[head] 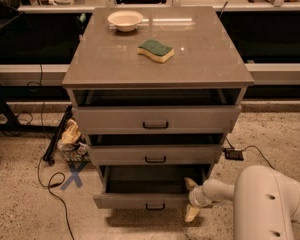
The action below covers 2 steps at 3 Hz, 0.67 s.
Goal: Open bottom drawer
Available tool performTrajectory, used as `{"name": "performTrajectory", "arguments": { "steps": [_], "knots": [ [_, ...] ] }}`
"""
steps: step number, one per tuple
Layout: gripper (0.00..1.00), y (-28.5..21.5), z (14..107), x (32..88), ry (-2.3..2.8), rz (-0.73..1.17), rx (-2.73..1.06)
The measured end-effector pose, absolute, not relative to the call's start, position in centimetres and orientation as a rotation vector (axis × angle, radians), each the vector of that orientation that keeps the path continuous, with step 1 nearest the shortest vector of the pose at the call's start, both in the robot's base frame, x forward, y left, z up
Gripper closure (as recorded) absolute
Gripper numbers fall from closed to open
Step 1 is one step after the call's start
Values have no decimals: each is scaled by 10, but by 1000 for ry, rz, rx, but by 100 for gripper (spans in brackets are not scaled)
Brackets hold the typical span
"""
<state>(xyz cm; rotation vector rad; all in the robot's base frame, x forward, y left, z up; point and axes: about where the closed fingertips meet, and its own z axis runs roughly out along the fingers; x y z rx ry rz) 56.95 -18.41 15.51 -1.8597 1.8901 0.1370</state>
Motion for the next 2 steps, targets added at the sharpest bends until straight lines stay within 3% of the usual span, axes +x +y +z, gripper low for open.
{"name": "performTrajectory", "arguments": {
  "steps": [2],
  "knots": [
    [0, -184, 161, 553, 1974, 163, -1859]
  ]
}}
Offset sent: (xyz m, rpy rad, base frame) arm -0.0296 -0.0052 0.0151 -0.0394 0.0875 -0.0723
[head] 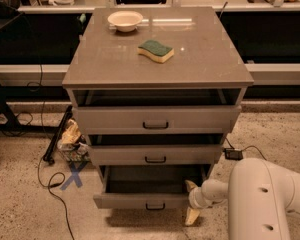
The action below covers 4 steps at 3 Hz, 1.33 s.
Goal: Open bottom drawer
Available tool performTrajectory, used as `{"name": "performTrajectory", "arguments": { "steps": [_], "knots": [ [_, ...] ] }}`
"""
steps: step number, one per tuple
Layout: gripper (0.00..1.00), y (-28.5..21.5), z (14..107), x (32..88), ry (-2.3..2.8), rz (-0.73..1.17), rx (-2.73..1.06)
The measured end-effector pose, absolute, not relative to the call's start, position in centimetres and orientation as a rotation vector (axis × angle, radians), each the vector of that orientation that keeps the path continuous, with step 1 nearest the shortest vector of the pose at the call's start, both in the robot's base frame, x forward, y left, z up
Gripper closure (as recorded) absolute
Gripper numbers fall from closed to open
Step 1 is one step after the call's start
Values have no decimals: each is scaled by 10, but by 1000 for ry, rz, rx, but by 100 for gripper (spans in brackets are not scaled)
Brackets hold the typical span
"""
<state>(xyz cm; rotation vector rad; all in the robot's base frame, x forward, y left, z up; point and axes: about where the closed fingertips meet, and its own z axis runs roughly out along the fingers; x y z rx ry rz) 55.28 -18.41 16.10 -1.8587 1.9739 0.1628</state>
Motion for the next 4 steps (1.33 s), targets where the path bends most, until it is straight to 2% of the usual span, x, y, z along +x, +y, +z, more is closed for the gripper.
{"name": "performTrajectory", "arguments": {
  "steps": [1, 2, 3, 4],
  "knots": [
    [19, -189, 163, 541, 2012, 162, -1829],
    [42, -195, 159, 531, 2053, 186, -1796],
    [73, -197, 161, 529, 2063, 194, -1789],
    [96, -197, 161, 529, 2063, 194, -1789]
  ]
}}
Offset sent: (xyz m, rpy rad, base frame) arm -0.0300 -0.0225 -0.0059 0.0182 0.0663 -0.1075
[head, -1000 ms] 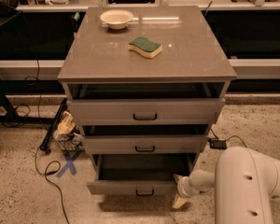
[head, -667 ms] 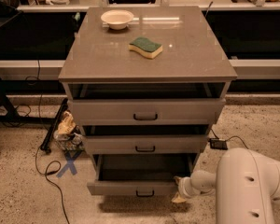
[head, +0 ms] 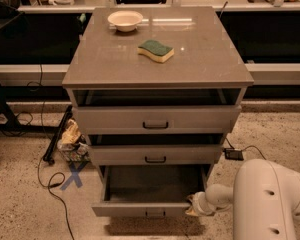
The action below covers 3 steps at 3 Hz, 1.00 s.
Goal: Open bottom drawer
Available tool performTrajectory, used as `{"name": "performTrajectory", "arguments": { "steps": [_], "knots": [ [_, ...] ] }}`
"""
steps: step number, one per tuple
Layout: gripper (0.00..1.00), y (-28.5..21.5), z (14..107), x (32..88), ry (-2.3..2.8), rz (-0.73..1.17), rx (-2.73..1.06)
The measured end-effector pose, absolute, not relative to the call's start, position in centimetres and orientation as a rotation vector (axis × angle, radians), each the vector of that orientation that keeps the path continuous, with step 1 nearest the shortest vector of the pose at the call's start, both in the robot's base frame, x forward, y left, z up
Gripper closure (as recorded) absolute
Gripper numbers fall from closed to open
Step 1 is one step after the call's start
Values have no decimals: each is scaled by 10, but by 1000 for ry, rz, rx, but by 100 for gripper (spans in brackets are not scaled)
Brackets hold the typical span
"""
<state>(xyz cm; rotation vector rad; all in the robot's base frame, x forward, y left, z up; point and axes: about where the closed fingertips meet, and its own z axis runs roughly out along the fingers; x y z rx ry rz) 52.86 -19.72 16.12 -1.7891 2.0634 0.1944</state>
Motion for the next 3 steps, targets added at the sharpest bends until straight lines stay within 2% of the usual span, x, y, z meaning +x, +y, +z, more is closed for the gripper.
{"name": "performTrajectory", "arguments": {
  "steps": [1, 3],
  "knots": [
    [100, -197, 161, 529, 2063, 194, -1789],
    [100, -199, 155, 503, 2079, 194, -1712]
  ]
}}
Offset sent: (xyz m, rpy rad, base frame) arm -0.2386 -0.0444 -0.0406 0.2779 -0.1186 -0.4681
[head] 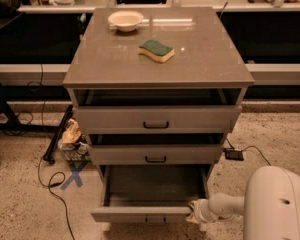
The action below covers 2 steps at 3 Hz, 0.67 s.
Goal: Open bottom drawer
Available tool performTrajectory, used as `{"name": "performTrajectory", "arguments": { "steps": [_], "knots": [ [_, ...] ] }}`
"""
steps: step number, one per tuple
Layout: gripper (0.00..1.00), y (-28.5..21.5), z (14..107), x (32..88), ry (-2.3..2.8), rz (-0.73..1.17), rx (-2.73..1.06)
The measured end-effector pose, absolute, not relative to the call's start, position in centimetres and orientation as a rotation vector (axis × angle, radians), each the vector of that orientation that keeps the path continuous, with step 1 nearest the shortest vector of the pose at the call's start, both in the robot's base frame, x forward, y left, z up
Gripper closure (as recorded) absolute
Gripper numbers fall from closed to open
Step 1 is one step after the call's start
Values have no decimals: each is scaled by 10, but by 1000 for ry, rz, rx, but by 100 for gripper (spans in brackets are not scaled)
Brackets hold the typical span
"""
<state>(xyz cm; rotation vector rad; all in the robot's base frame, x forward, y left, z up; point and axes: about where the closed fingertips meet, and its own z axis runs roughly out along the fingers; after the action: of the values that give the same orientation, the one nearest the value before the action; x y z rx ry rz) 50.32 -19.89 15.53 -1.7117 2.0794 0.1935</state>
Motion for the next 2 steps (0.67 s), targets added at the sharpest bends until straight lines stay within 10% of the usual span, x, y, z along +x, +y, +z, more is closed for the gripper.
{"name": "performTrajectory", "arguments": {
  "steps": [2],
  "knots": [
    [100, -200, 154, 477, 2084, 189, -1644]
  ]
}}
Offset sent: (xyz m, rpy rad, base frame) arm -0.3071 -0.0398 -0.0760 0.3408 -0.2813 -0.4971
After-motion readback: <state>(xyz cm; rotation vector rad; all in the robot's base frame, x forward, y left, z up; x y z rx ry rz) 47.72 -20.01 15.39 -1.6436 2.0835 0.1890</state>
